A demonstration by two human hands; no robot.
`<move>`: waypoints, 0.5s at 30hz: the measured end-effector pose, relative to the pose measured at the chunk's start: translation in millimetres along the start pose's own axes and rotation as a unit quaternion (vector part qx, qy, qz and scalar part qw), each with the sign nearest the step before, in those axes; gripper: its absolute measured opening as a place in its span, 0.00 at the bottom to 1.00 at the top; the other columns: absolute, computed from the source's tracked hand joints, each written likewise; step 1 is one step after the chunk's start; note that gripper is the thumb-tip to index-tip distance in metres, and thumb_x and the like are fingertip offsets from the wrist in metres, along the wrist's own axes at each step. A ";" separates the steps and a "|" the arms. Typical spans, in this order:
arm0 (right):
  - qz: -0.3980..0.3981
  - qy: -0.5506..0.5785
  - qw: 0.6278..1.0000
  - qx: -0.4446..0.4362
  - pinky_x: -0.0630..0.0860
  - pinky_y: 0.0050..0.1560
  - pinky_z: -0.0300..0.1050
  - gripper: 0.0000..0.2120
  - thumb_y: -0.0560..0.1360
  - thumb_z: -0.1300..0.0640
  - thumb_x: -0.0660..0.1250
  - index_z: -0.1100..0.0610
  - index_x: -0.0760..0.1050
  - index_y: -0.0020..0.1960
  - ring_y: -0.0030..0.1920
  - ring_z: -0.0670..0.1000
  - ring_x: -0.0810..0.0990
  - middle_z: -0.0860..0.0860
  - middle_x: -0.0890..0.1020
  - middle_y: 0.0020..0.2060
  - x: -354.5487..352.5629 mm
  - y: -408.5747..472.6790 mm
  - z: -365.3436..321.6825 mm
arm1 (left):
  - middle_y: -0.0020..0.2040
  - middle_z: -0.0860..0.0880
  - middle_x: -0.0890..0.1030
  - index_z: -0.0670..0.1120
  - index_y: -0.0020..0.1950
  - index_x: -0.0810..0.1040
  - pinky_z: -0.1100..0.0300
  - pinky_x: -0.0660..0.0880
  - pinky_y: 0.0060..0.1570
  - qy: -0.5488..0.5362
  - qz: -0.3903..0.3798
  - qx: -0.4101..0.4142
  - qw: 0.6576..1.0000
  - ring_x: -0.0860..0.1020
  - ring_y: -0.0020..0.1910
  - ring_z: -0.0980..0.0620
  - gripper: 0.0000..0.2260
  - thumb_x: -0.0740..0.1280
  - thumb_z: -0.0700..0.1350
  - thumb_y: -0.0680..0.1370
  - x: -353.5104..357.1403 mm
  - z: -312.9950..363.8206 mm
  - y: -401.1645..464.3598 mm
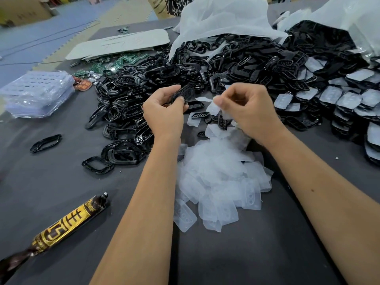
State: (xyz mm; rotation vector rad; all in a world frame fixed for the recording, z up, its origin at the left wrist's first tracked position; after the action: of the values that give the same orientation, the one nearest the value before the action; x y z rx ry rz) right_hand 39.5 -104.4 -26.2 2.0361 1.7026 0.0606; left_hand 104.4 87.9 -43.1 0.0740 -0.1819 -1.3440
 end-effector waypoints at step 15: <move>0.073 0.165 0.980 0.081 0.83 0.44 0.45 0.06 0.74 0.68 0.77 0.60 0.83 0.44 0.37 0.54 0.85 0.56 0.85 0.36 3.1 -1.6 11.0 | 0.41 0.47 0.87 0.46 0.49 0.87 0.62 0.81 0.41 0.002 -0.130 -0.012 0.991 0.85 0.36 0.53 0.13 0.71 0.29 0.75 14.5 0.8 -7.2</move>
State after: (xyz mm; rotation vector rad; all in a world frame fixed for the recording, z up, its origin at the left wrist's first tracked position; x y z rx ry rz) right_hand 42.3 -104.9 -37.3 2.3763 1.7955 0.3355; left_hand 100.4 72.2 -42.1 0.0817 -0.1570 -1.6060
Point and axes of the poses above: each hand's wrist, its own y-axis towards the middle knuckle, its own x-axis out of the palm, z = x × y, the point moved 4 cm from there along y, towards the middle knuckle
